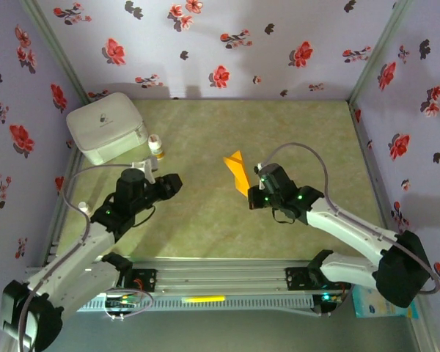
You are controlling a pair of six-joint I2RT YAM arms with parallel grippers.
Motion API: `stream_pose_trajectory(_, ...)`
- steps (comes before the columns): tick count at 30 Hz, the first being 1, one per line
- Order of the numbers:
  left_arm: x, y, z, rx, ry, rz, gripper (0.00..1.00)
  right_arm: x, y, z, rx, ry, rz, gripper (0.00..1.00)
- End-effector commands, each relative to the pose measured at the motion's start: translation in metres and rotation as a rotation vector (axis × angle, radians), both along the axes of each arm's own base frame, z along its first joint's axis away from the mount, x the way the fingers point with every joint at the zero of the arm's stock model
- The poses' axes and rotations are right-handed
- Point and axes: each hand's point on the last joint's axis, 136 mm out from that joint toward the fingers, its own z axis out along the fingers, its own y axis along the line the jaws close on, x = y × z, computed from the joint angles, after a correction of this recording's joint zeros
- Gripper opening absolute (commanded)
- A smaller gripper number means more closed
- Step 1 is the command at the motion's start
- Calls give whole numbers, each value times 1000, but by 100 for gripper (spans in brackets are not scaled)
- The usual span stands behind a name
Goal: Fold a paper plane with a square sheet of paper (pick it up from the middle)
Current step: Turn over the paper at the center of the table.
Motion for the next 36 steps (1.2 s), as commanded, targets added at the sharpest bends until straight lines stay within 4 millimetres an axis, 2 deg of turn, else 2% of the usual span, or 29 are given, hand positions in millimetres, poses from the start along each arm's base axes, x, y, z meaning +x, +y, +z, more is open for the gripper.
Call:
stream_pose_trajectory(1, -4, 19, -9, 67, -4, 52, 52, 4, -23, 6, -133, -49, -13, 0)
stream_pose_trajectory(3, -8, 22, -9, 82, -14, 50, 59, 6, -30, 9, -173, -59, -23, 0)
stream_pose_trajectory(7, -10, 33, -12, 104, -12, 83, 80, 9, -44, 12, -243, -78, -64, 0)
stream_pose_trajectory(9, -9, 37, -12, 93, -13, 106, 85, 10, -49, 12, -270, -82, -72, 0)
stream_pose_trajectory(12, -10, 46, -16, 51, 3, 153, 100, 10, -57, 13, -313, -84, -90, 0)
stream_pose_trajectory(19, -16, 53, -20, -57, -5, 193, 100, 15, -61, 21, -345, -67, -141, 0)
stream_pose_trajectory(24, -22, 49, -20, -124, 7, 182, 100, 15, -68, 26, -326, 13, -301, 0)
stream_pose_trajectory(29, -28, 49, -25, -126, 36, 176, 100, 11, -48, 21, -233, 94, -328, 0)
stream_pose_trajectory(36, -27, 50, -25, -111, 47, 178, 100, 14, -42, 19, -279, 116, -293, 0)
